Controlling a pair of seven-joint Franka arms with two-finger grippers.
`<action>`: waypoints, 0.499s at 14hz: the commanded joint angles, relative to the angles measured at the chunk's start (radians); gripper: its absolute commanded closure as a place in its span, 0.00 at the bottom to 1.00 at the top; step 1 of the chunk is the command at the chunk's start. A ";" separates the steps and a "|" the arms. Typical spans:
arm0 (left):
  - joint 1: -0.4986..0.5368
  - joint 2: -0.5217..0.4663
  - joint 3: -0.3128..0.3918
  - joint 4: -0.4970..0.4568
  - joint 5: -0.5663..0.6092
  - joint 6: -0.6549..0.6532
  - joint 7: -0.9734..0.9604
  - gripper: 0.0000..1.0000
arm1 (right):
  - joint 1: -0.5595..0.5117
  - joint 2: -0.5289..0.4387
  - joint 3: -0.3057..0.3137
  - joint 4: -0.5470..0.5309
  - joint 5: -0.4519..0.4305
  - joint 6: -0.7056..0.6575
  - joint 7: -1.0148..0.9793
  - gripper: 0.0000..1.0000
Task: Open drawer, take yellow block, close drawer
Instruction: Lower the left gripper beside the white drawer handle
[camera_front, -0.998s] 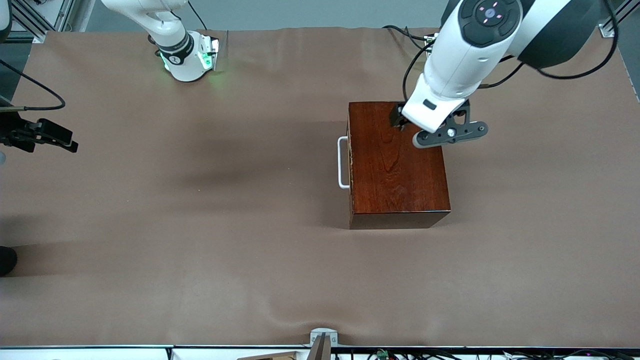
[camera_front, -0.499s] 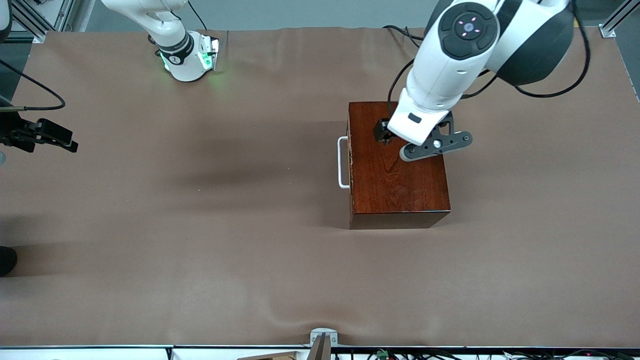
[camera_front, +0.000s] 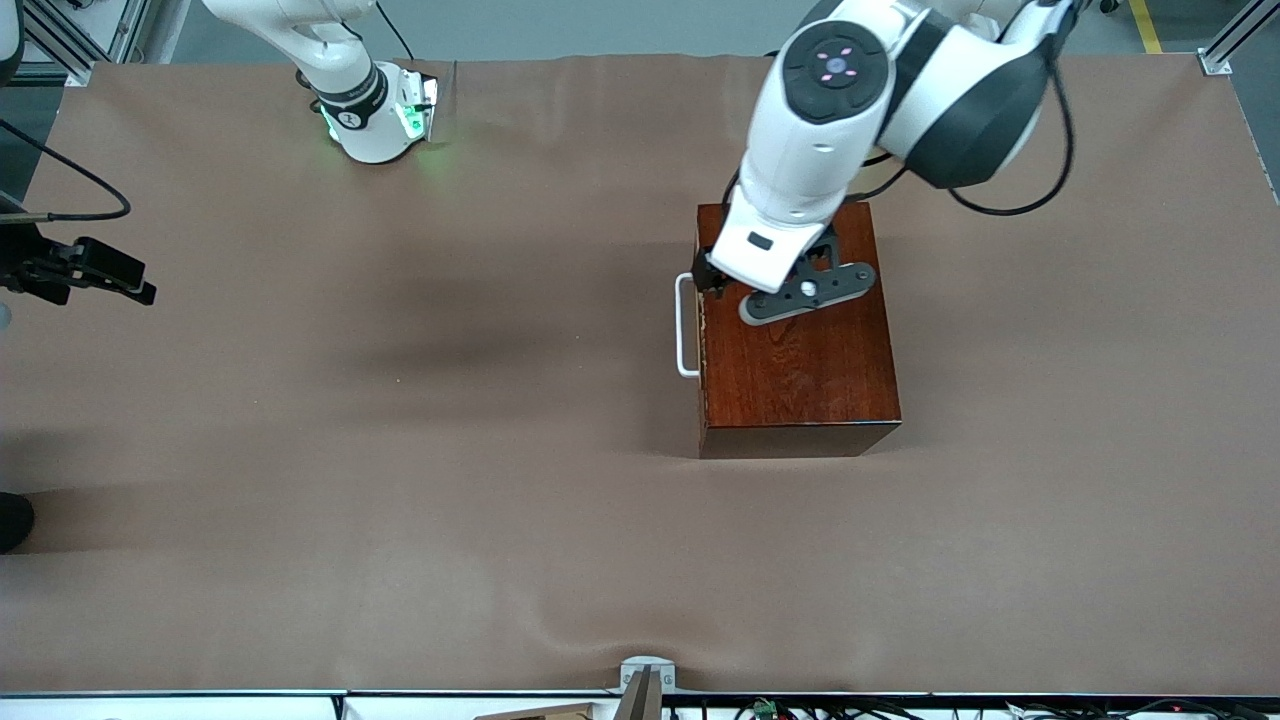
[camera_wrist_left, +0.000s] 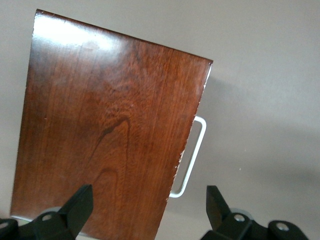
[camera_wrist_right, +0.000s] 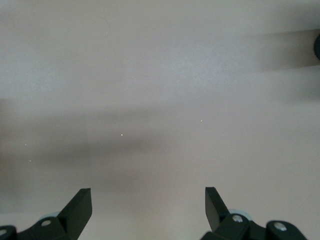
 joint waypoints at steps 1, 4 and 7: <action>-0.044 0.037 0.010 0.032 0.060 0.019 -0.058 0.00 | -0.003 -0.026 0.006 -0.016 -0.012 0.003 -0.003 0.00; -0.065 0.057 0.011 0.032 0.065 0.031 -0.068 0.00 | -0.004 -0.026 0.006 -0.016 -0.012 0.003 -0.003 0.00; -0.111 0.086 0.011 0.032 0.141 0.046 -0.095 0.00 | -0.004 -0.026 0.005 -0.016 -0.012 0.003 -0.003 0.00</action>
